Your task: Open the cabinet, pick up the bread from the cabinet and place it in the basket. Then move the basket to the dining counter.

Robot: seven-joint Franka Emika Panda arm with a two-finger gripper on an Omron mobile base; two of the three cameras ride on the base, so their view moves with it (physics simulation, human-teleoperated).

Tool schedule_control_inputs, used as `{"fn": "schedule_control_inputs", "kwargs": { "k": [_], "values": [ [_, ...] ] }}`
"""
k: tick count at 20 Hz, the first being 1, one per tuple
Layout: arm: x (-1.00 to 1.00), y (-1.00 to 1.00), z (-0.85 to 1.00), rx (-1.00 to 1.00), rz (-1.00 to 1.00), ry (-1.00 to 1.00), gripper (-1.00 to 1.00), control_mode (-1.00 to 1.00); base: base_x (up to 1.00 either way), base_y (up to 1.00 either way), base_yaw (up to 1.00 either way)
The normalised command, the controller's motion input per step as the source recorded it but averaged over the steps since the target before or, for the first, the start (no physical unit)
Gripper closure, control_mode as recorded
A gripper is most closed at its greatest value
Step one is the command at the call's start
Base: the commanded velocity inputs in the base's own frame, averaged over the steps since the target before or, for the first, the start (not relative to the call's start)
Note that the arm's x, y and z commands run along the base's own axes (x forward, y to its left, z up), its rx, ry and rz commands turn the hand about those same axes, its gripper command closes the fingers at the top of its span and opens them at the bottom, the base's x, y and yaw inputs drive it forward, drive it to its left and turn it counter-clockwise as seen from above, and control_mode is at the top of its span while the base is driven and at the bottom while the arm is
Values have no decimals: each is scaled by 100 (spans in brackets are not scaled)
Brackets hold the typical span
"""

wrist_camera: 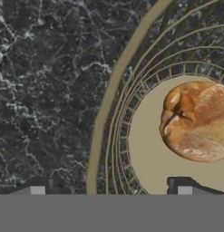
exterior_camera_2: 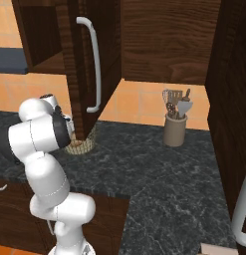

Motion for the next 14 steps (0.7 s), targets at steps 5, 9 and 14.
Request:
{"fn": "schedule_control_inputs", "kwargs": {
  "k": [5, 9, 14],
  "values": [
    [-14, -42, -50, -3, 4, 0, 100, -100, 0, 0, 0],
    [23, -27, -31, 0, 7, -6, 100, -100, 0, 0, 0],
    [-48, -7, 2, 1, 14, -10, 100, -100, 0, 0, 0]
  ]
}}
